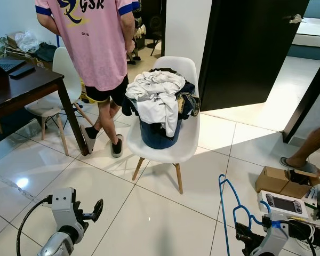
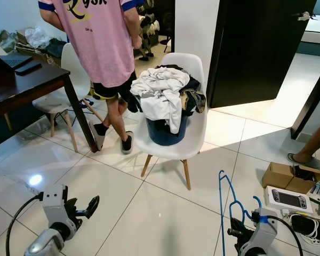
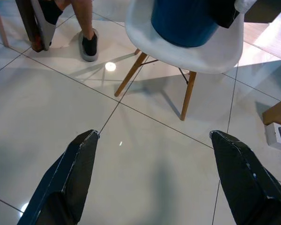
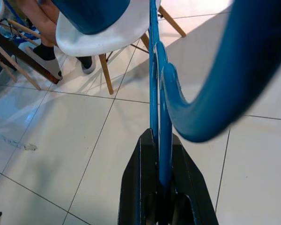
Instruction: Hang hanger
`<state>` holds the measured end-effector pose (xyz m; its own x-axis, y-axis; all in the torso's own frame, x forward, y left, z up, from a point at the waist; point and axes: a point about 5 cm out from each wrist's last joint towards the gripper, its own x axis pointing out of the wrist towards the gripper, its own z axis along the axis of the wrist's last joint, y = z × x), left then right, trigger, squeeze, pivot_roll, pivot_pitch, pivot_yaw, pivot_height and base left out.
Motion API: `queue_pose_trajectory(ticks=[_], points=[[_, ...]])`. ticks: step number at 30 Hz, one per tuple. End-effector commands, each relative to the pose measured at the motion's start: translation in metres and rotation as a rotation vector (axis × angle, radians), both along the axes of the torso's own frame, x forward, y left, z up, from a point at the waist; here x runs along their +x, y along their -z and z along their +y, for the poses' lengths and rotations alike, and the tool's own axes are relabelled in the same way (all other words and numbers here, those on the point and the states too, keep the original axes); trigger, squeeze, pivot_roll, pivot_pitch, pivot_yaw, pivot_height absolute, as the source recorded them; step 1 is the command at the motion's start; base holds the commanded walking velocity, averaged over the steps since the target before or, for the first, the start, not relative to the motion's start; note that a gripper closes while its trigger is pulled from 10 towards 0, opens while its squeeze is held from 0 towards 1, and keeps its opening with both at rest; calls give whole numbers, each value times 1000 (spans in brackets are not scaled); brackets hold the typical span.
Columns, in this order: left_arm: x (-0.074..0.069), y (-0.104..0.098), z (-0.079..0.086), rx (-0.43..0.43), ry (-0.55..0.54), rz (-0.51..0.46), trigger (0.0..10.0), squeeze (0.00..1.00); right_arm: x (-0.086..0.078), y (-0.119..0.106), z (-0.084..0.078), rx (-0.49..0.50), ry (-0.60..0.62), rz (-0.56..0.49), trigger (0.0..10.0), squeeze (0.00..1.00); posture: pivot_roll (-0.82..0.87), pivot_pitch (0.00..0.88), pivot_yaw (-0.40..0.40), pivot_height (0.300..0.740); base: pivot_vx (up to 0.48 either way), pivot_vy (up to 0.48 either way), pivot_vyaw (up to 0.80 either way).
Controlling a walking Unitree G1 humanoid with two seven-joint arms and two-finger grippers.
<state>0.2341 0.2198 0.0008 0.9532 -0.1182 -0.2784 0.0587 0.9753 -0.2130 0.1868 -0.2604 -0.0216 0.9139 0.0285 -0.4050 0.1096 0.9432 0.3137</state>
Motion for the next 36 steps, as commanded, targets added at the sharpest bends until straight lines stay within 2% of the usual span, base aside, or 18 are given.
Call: queue_pose_trajectory(ticks=[1,36], points=[[-5,4,4,1,-3,19,10000,0,0,-2,1,8,7,-18,10000,0,-45,0,12,740,0,0,0],[-3,2,1,15,39,7,10000,0,2,-6,6,17,4,-21,10000,0,-44,0,18,740,7,0,0]])
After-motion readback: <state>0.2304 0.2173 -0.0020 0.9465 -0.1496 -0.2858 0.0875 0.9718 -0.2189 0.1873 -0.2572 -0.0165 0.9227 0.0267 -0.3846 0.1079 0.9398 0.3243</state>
